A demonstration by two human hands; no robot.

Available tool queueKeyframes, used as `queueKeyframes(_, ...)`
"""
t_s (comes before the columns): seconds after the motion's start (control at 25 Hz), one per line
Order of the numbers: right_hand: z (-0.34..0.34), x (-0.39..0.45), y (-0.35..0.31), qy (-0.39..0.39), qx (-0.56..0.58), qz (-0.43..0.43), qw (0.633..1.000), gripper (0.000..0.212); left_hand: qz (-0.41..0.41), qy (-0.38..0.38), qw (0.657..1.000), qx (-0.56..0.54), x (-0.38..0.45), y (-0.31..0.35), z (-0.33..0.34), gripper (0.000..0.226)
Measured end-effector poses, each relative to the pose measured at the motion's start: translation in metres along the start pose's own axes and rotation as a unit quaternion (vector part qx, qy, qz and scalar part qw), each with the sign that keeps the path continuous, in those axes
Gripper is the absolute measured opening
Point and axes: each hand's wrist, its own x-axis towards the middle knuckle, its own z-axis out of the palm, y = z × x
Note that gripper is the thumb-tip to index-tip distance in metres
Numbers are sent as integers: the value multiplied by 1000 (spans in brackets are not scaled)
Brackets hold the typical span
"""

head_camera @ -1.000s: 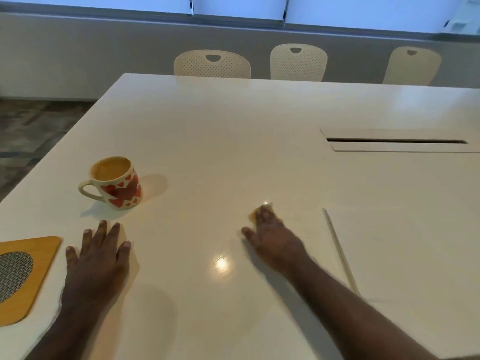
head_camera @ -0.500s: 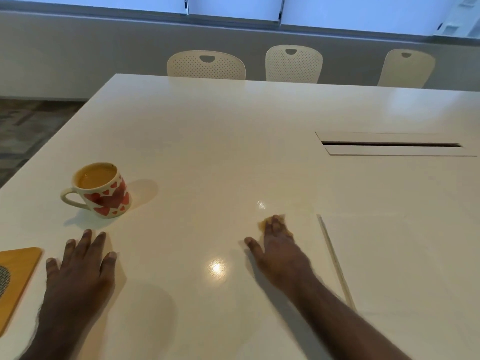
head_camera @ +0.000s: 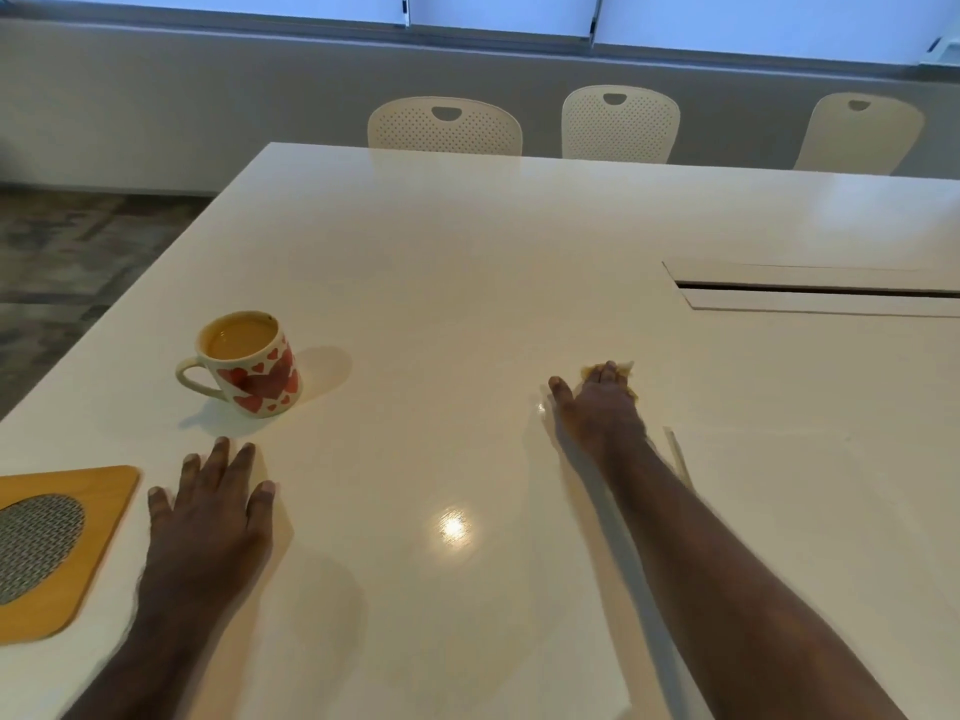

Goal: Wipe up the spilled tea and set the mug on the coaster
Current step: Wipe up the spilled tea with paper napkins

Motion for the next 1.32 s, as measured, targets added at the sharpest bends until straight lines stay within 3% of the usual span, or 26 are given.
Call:
queueKeyframes(0.08, 14, -5, -46, -19, -7, -67, 998, 80, -7, 10, 1000, 13, 0, 0, 0, 58)
queueKeyframes(0.2, 58, -52, -120, -68, -32, -246, 966, 76, -5, 6, 1000, 11, 2, -3, 2, 58)
queueKeyframes(0.32, 97, -123, -165, -134, -63, -432, 890, 70, -7, -7, 1000, 0, 3, -6, 4, 59)
queueKeyframes(0.4, 98, -132, -162, -157, -78, -514, 840, 63, -1, 3, 1000, -4, 2, -5, 4, 59)
queueKeyframes(0.44, 93, -121, -154, -136, -88, -532, 831, 56, 1, 10, 1000, -11, 1, -4, 3, 58)
queueKeyframes(0.48, 86, -101, -146, -107, -102, -510, 847, 48, 1, 14, 1000, -17, -1, -3, 2, 57)
queueKeyframes(0.6, 50, -21, -125, -76, -58, -227, 969, 52, 1, 23, 1000, -19, -5, 2, -1, 56)
queueKeyframes(0.68, 34, 0, -130, -80, -57, -156, 983, 60, 6, 21, 1000, -7, -5, 2, -3, 56)
queueKeyframes(0.72, 34, -3, -139, -82, -53, -167, 981, 62, 7, 17, 1000, -2, -3, 1, -3, 56)
queueKeyframes(0.8, 51, -39, -156, -103, -49, -274, 955, 63, 7, 7, 1000, -3, -2, -2, -2, 56)
queueKeyframes(0.92, 84, -140, -135, -158, -53, -476, 863, 65, 6, -6, 1000, -9, 0, -5, -2, 58)
queueKeyframes(1.0, 78, -179, -103, -163, -40, -530, 831, 63, 9, -5, 1000, 0, 0, -4, -4, 60)
queueKeyframes(1.08, 59, -153, -79, -112, -8, -432, 895, 56, 6, -2, 1000, -4, -2, 0, -6, 59)
queueKeyframes(1.16, 27, -90, -55, -85, 0, -226, 970, 51, 2, 3, 1000, -17, -5, 2, -6, 57)
queueKeyframes(1.24, -9, -21, -17, -46, 26, -42, 998, 50, 3, 4, 1000, -18, -6, 3, -7, 57)
queueKeyframes(1.32, -32, 22, 12, -20, 0, 40, 999, 48, 0, 0, 1000, -19, -5, 4, -8, 57)
